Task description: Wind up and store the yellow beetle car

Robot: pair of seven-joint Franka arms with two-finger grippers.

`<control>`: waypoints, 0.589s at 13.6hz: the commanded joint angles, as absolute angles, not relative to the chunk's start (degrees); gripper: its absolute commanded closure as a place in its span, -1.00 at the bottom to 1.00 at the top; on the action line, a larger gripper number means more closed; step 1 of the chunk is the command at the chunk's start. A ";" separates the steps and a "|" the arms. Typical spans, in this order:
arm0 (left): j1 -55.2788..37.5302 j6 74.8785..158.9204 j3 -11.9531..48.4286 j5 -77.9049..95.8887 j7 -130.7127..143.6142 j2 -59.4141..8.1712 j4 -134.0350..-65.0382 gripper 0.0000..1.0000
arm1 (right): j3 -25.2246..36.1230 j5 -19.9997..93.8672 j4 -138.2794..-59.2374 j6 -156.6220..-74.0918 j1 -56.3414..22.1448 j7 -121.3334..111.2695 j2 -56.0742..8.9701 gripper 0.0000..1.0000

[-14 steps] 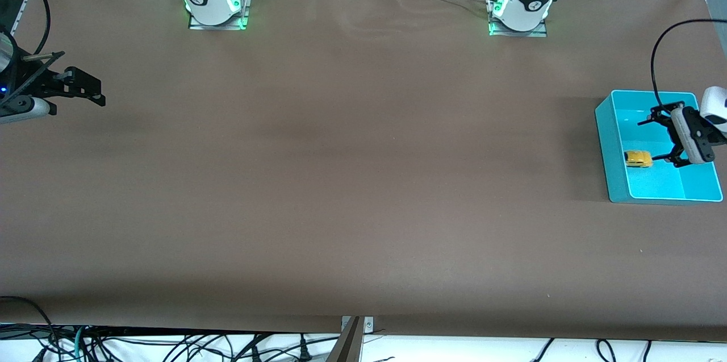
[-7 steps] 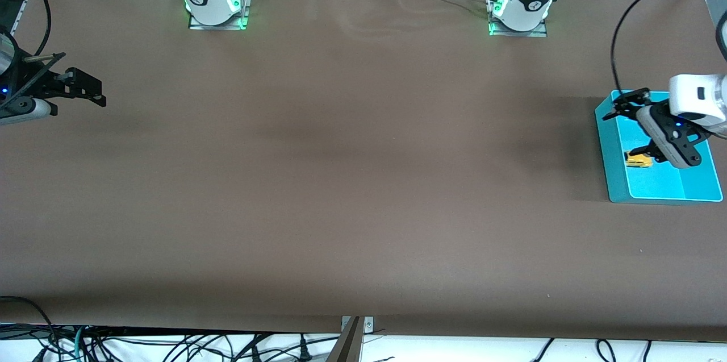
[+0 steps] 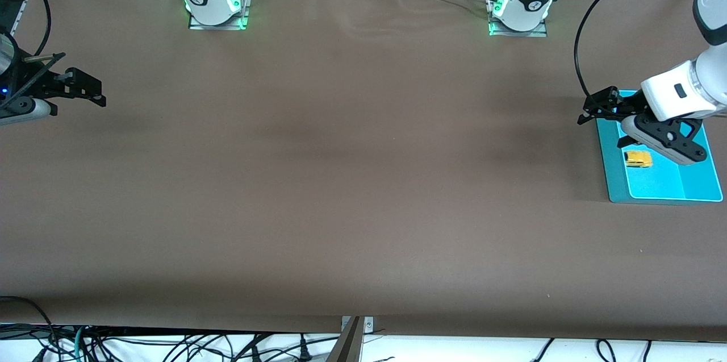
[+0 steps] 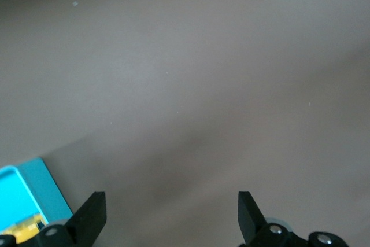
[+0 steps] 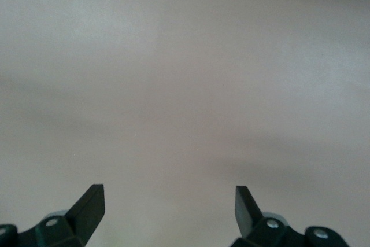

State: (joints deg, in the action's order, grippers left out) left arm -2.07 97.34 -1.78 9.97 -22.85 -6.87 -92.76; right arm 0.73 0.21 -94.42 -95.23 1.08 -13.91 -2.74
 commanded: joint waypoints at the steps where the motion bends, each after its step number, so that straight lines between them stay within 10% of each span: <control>1: -6.23 94.05 -5.80 10.28 -12.26 -6.59 -89.39 -1.00 | 0.70 0.97 -92.81 -94.31 0.97 -13.36 -3.52 -1.00; 8: -8.53 87.37 -3.43 3.43 -0.53 -6.59 -86.40 -1.00 | 0.70 0.97 -92.81 -94.31 0.97 -13.36 -3.52 -1.00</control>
